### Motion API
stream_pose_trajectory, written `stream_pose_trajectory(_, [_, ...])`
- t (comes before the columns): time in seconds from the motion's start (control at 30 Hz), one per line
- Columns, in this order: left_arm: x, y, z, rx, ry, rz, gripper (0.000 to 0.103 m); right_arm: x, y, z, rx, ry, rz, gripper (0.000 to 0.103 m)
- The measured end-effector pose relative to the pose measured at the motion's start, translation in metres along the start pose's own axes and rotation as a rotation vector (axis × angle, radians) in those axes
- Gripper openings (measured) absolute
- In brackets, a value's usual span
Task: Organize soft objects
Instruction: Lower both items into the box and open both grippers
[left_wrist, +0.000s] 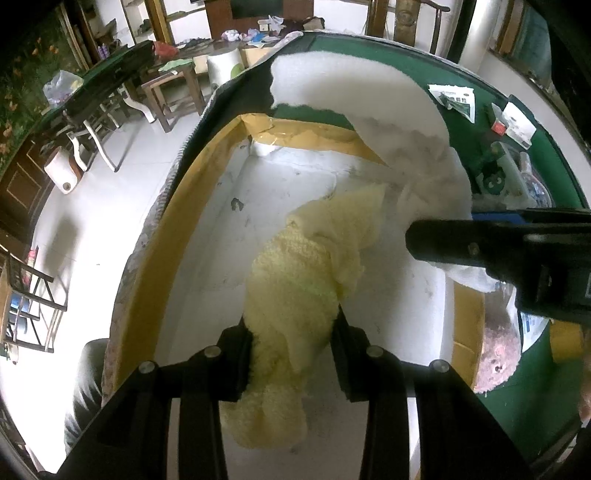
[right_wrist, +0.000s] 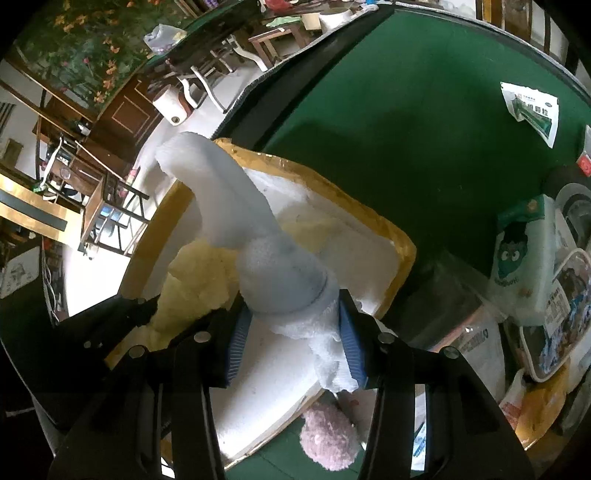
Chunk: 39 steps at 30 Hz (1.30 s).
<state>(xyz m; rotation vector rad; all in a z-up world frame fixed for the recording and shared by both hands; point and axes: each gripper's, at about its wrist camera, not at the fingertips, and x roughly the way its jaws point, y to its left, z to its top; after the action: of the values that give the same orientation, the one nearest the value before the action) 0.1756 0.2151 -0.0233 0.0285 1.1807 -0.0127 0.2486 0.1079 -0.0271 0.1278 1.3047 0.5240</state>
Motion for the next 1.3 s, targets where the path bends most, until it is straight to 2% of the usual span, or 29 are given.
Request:
stream_pose_trajectory(0.23, [0.001,0.006,-0.001,-0.013,-0.009,0.008,0.037,-0.002,0.002,0.006,0.008,-0.054,-0.002,0.046])
stream_pose_trajectory(0.63, [0.004,0.004,-0.002,-0.018,-0.001,0.012,0.039,0.02,-0.004,0.015,0.041,-0.053,-0.019,0.046])
stream_pose_trajectory(0.8, [0.005,0.006,-0.001,-0.025,-0.009,0.005,0.04,0.019,-0.003,0.014,0.049,-0.071,-0.017,0.05])
stream_pose_trajectory(0.9, [0.004,0.008,-0.002,-0.04,-0.005,0.007,0.042,0.018,-0.004,0.011,0.051,-0.073,-0.014,0.055])
stream_pose_trajectory(1.0, [0.003,0.008,-0.002,-0.046,-0.006,0.006,0.044,0.012,-0.007,0.007,0.056,-0.09,-0.006,0.064])
stream_pose_trajectory(1.23, [-0.002,0.003,-0.003,-0.043,-0.008,0.013,0.044,-0.013,-0.005,-0.002,0.031,-0.146,-0.007,0.065])
stream_pose_trajectory(1.3, [-0.004,-0.001,-0.005,-0.036,-0.01,0.025,0.044,-0.018,-0.005,-0.006,0.03,-0.153,-0.008,0.068])
